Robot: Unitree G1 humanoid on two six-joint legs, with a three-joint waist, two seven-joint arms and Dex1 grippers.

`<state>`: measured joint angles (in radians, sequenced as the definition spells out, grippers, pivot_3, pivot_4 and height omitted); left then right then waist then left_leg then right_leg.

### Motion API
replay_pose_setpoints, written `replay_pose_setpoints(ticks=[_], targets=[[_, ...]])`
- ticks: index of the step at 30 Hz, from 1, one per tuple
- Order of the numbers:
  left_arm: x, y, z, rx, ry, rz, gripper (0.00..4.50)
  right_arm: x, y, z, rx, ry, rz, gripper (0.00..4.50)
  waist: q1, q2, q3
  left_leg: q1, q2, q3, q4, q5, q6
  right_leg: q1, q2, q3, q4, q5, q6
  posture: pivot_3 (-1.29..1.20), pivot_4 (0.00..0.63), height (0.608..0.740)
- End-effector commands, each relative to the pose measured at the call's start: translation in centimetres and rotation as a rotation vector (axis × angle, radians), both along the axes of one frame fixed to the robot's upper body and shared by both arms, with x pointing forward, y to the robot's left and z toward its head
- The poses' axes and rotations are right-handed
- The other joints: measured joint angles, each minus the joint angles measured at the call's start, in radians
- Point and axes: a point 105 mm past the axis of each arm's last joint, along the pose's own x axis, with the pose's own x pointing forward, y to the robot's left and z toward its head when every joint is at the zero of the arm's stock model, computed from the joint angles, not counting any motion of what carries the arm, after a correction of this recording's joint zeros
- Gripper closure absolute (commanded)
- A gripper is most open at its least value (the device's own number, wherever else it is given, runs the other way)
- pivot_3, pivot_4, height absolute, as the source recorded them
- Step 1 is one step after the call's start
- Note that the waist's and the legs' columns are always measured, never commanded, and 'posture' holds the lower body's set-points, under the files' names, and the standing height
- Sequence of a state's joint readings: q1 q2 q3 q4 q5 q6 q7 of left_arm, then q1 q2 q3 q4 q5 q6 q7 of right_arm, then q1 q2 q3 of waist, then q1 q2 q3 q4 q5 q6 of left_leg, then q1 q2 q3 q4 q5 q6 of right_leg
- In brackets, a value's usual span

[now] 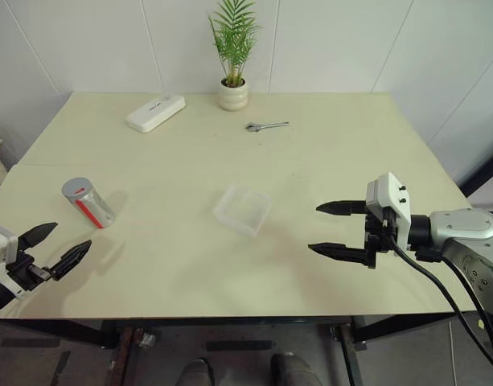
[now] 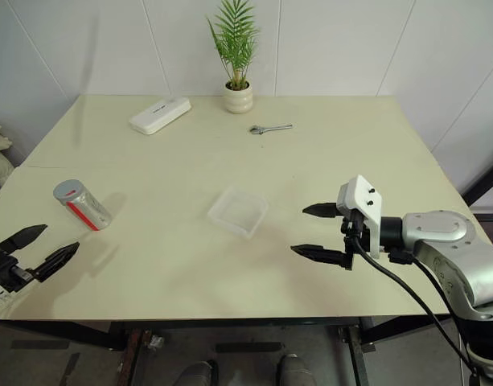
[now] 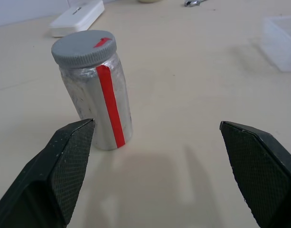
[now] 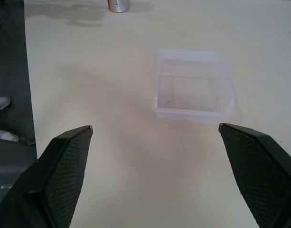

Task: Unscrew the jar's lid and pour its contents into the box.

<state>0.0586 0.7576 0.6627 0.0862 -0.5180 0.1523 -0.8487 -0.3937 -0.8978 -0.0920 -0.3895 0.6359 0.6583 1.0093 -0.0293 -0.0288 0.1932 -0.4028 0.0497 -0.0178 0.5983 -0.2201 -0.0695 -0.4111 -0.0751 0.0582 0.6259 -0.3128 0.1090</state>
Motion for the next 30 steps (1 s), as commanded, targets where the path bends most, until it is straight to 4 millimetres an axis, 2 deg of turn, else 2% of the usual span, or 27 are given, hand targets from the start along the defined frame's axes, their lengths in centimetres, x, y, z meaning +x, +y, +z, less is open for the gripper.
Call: replay_pose_setpoints(ticks=[1,8,14,17,18,19,30], targets=[[0.1,0.1,1.1,0.016,-0.040,0.004,0.00,-0.2,0.3,1.3,0.021,-0.066,0.004,0.00,-0.002,0.000,0.000,0.000,0.000,0.000,0.000,0.000,0.000,0.000,0.000,0.000,0.000,0.000,0.000,0.00,0.150,0.740],[0.4,0.6,1.4,0.001,-0.065,0.072,0.00,0.1,1.1,1.6,0.052,-0.080,0.022,0.00,-0.002,0.000,0.000,0.000,0.000,0.001,0.000,0.000,0.000,0.000,0.000,0.001,0.000,0.000,0.000,0.00,0.150,0.740],[0.6,0.9,1.7,-0.008,-0.124,0.159,0.00,-0.4,2.6,2.0,0.097,-0.075,0.130,0.00,0.000,0.000,0.000,0.000,0.000,0.001,0.001,0.000,0.000,0.000,0.000,0.001,0.000,0.001,0.001,0.00,0.150,0.740],[0.8,1.1,1.6,-0.015,-0.147,0.187,0.00,-0.3,3.3,1.8,0.103,-0.078,0.159,0.00,0.000,-0.001,0.000,0.000,0.000,0.001,0.002,0.000,0.001,0.000,0.000,0.001,0.001,0.002,0.004,0.00,0.150,0.740],[0.9,1.2,1.7,-0.026,-0.159,0.203,0.00,-0.1,3.5,1.9,0.102,-0.083,0.156,0.00,-0.001,-0.001,0.000,0.000,0.000,0.001,0.002,0.000,0.001,0.000,0.000,0.001,0.001,0.006,0.011,0.00,0.150,0.740],[1.2,0.7,1.6,-0.045,-0.175,0.216,0.00,0.1,3.5,2.1,0.111,-0.093,0.150,0.00,-0.001,-0.001,0.000,0.000,0.000,0.001,0.002,0.000,0.001,0.000,0.001,0.001,0.001,0.009,0.017,0.00,0.150,0.740],[3.8,-1.2,-0.2,-0.117,-0.189,0.263,0.00,1.1,4.6,1.2,0.104,-0.097,0.177,0.00,-0.001,-0.002,-0.001,-0.001,0.000,0.001,0.006,-0.001,0.002,0.001,0.001,0.002,0.000,0.012,0.017,0.00,0.150,0.740]])
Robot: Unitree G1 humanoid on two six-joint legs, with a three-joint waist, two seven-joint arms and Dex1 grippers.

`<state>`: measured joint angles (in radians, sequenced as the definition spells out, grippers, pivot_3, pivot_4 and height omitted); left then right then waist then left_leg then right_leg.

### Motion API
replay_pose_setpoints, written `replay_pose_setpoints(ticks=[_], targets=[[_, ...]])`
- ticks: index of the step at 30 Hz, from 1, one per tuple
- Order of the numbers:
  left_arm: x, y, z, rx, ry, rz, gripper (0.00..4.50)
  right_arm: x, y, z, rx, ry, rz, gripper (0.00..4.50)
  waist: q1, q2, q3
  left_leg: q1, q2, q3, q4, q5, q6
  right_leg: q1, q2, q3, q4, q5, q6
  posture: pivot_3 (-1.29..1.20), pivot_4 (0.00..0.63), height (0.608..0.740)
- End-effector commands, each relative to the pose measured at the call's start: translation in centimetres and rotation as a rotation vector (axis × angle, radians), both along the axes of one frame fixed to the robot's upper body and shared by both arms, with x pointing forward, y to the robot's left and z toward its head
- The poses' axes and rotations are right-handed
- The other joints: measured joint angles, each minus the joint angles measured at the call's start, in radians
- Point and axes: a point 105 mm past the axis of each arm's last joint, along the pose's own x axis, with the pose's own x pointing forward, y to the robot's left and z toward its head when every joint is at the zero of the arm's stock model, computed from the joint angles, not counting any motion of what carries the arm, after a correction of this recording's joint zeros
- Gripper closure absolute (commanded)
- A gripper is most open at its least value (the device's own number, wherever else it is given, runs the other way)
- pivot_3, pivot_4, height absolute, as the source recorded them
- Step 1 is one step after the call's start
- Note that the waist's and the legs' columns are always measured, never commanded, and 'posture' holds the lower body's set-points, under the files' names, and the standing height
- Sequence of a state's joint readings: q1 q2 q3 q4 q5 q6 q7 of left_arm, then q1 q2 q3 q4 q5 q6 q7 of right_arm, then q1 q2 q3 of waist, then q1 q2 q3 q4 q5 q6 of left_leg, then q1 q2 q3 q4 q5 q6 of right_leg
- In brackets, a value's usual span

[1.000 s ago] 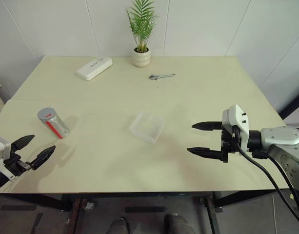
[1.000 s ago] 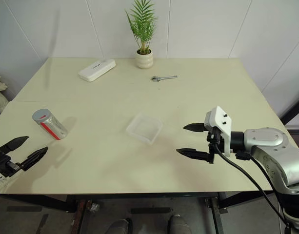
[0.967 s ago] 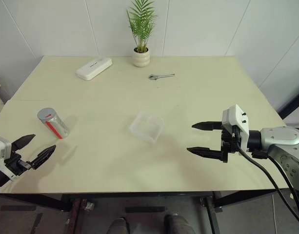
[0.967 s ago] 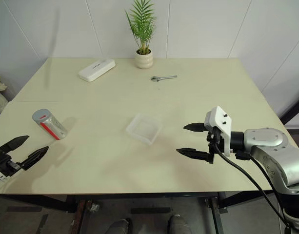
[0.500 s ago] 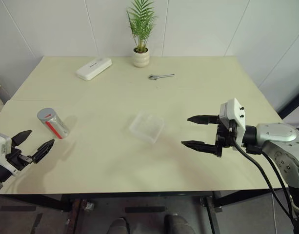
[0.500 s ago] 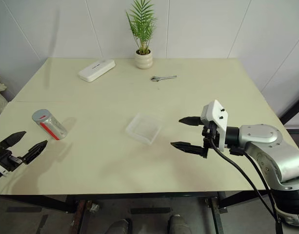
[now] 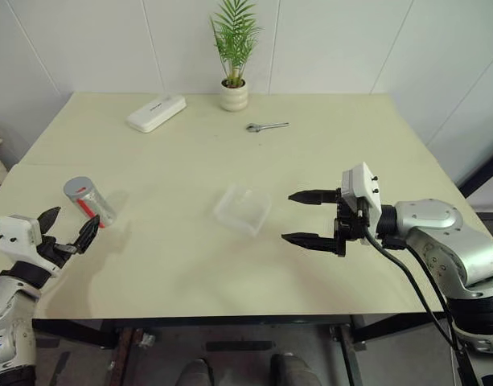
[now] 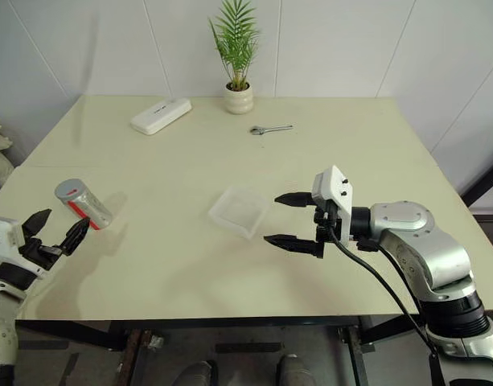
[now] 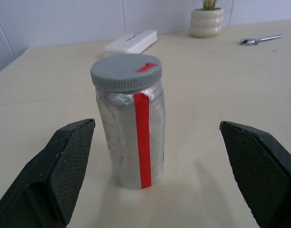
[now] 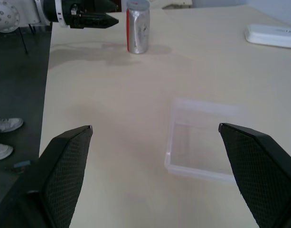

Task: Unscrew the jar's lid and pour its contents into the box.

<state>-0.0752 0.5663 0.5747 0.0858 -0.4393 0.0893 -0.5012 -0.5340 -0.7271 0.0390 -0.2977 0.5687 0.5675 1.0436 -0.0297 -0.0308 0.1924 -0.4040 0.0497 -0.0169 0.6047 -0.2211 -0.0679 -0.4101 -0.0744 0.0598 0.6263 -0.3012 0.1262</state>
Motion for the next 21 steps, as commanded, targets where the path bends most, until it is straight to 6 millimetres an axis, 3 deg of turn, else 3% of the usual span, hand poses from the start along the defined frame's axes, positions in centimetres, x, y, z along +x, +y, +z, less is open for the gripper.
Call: replay_pose_setpoints(ticks=[1,21], targets=[[0.2,-0.4,0.9,0.019,-0.051,0.019,0.00,0.0,0.6,0.8,0.022,-0.044,0.029,0.00,0.000,0.000,0.000,0.000,0.000,0.000,0.000,0.000,0.000,0.000,0.000,0.000,0.000,0.000,0.001,0.00,0.150,0.740],[2.4,0.4,0.8,-0.011,-0.106,0.103,0.00,0.0,0.8,1.0,0.015,-0.064,0.052,0.00,0.002,0.000,0.000,0.000,0.000,0.000,0.002,0.000,0.000,0.000,0.001,0.000,0.000,0.001,0.001,0.00,0.150,0.740]])
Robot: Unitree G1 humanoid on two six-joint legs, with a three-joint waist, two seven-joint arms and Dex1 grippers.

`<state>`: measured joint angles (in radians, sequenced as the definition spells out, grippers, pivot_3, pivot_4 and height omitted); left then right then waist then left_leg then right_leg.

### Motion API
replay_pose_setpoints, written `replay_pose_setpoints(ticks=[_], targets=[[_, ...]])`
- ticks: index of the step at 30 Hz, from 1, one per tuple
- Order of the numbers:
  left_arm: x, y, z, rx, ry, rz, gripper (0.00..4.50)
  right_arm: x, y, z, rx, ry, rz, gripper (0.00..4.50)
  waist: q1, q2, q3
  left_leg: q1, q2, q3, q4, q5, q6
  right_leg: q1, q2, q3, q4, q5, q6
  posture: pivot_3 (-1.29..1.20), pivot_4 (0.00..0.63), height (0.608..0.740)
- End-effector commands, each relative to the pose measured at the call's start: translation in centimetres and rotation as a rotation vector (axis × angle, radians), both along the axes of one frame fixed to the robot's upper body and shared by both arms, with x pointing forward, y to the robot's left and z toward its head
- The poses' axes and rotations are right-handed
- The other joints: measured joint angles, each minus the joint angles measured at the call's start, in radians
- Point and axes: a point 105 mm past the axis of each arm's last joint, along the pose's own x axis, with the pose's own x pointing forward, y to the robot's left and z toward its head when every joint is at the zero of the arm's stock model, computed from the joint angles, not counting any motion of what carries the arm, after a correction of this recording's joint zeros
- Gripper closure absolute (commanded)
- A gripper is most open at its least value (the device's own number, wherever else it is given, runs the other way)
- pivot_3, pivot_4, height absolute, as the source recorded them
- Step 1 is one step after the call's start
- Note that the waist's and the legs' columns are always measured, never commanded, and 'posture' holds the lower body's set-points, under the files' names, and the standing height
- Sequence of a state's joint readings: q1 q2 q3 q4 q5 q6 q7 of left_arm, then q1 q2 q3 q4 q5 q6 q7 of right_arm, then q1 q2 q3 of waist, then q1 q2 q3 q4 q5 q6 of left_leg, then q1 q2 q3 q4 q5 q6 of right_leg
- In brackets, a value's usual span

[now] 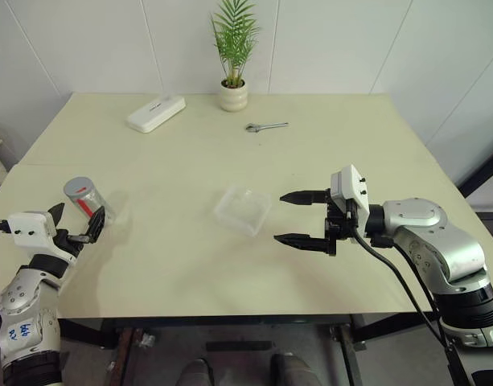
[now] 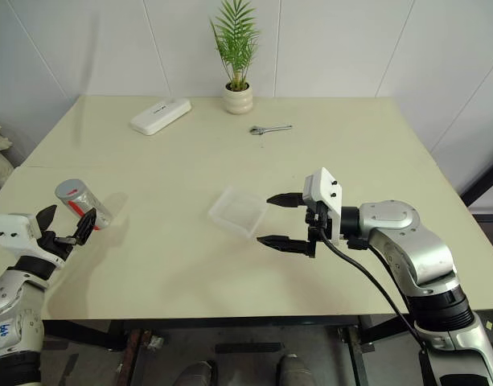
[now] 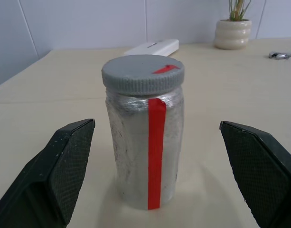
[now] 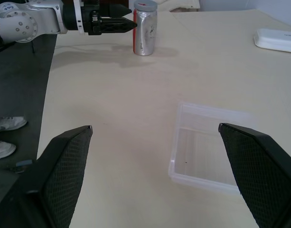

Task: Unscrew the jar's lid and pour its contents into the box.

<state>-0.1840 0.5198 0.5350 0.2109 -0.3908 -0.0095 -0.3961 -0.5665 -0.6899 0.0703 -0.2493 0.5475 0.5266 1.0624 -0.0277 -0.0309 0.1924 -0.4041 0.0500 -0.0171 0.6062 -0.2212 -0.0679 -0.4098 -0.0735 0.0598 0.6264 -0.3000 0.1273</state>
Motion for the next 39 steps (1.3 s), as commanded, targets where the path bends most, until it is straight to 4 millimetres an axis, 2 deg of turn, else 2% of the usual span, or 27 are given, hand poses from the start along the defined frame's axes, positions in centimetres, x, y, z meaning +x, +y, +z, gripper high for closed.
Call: replay_pose_setpoints(ticks=[1,11,22,30,33,39], targets=[[0.4,0.2,1.1,0.030,-0.047,0.012,0.00,-0.4,0.0,1.1,0.000,-0.054,0.020,0.00,0.000,0.000,0.000,0.000,0.000,0.000,0.000,0.000,0.000,0.000,0.000,0.000,0.000,0.000,0.000,0.00,0.150,0.740],[2.4,-0.4,1.0,0.006,-0.076,0.009,0.00,-0.2,0.3,1.7,0.008,-0.064,0.040,0.00,0.000,0.000,0.000,0.000,0.000,0.000,0.000,0.000,0.000,0.000,0.000,0.000,0.000,0.001,0.001,0.00,0.150,0.740],[2.9,0.2,0.6,-0.042,-0.086,0.028,0.00,0.3,0.2,1.8,-0.002,-0.058,0.030,0.00,0.000,0.000,0.000,0.000,0.000,0.000,0.000,-0.001,0.000,0.000,0.000,0.000,0.000,0.001,0.002,0.00,0.150,0.740],[3.3,0.5,1.1,-0.054,-0.103,0.030,0.00,0.9,0.5,1.8,-0.001,-0.052,0.028,0.00,0.000,0.000,0.000,0.000,0.000,0.000,0.000,-0.001,0.000,0.000,0.000,0.000,0.000,0.001,0.002,0.00,0.150,0.740],[3.5,0.3,1.2,-0.049,-0.110,0.015,0.59,1.1,0.6,1.9,0.004,-0.051,0.027,0.00,0.000,0.000,0.000,0.000,0.000,0.000,0.000,-0.001,0.000,0.000,0.000,0.000,0.000,0.001,0.002,0.00,0.150,0.740],[3.6,-0.2,1.1,-0.055,-0.115,-0.011,2.34,1.2,0.5,1.9,0.004,-0.049,0.019,0.00,0.000,0.000,0.000,-0.001,0.000,0.000,0.000,-0.001,0.000,0.000,0.000,0.000,0.000,0.001,0.002,0.00,0.150,0.740]])
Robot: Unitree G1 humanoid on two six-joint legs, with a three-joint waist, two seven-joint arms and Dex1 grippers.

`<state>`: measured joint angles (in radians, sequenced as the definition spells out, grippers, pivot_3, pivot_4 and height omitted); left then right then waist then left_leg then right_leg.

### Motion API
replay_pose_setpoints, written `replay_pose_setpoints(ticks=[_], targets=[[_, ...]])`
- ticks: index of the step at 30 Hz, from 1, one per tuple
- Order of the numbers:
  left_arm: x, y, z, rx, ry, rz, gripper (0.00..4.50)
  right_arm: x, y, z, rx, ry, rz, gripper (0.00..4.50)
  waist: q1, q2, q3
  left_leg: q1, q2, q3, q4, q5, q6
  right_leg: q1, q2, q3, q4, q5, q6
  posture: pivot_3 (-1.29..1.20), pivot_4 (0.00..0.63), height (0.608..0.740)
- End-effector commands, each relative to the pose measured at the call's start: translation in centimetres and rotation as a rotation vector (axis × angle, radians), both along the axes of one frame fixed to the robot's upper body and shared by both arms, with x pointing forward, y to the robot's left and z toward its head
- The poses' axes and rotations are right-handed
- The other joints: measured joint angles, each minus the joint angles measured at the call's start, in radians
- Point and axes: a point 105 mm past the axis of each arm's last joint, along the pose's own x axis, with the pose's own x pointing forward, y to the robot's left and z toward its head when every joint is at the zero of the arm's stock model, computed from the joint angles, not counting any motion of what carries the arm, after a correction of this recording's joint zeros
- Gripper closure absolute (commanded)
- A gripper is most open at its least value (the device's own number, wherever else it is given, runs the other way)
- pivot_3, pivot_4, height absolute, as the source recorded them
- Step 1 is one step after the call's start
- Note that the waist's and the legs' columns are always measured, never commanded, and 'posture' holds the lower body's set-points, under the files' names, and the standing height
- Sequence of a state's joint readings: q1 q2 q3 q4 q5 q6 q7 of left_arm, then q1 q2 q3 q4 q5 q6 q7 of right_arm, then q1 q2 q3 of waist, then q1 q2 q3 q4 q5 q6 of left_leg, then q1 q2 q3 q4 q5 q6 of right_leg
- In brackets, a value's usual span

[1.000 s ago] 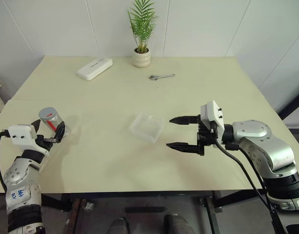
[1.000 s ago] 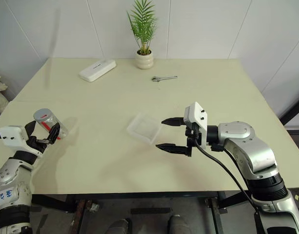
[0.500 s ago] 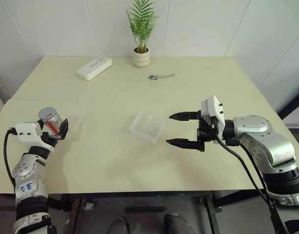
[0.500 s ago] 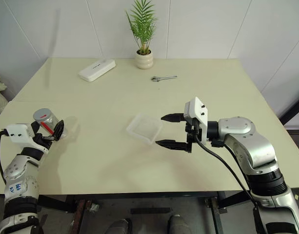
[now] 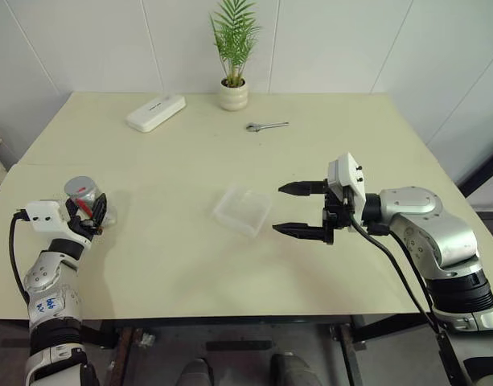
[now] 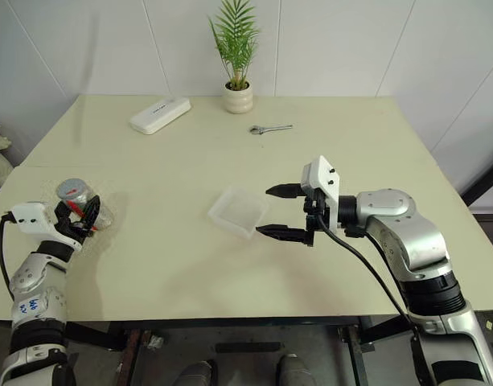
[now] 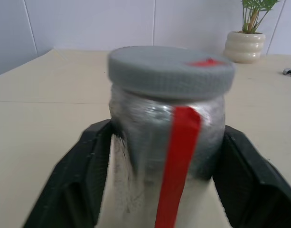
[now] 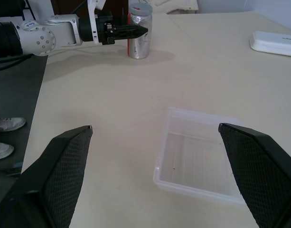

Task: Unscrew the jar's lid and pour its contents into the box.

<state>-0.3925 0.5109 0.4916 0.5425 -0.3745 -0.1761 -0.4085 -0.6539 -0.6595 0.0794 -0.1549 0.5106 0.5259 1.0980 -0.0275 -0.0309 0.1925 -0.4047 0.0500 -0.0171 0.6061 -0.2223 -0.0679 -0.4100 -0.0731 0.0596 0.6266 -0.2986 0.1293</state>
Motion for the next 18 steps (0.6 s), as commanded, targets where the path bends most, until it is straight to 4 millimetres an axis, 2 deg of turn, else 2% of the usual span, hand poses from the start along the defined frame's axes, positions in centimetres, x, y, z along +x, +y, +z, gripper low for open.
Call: replay_pose_setpoints(ticks=[1,7,18], targets=[[-0.1,-0.3,1.6,0.024,-0.065,-0.018,2.50,-0.2,0.3,1.0,0.002,-0.044,0.016,0.00,0.000,0.000,0.000,0.000,0.000,0.000,0.000,0.000,0.000,0.000,0.000,0.000,0.000,0.000,0.000,0.00,0.150,0.740],[-0.8,-1.0,2.0,0.081,-0.056,-0.065,2.50,-0.2,0.2,1.0,0.006,-0.044,0.007,0.00,-0.001,0.000,0.000,0.000,0.000,0.000,0.000,0.000,0.000,0.000,0.000,0.000,0.000,0.000,0.000,0.00,0.150,0.740],[-1.1,-4.9,3.8,0.191,0.000,-0.332,2.50,0.1,1.2,2.1,0.037,-0.076,-0.056,0.00,-0.001,0.000,0.000,0.000,0.000,0.000,0.000,0.000,0.000,0.000,0.000,0.000,0.000,0.000,-0.001,0.00,0.150,0.740]])
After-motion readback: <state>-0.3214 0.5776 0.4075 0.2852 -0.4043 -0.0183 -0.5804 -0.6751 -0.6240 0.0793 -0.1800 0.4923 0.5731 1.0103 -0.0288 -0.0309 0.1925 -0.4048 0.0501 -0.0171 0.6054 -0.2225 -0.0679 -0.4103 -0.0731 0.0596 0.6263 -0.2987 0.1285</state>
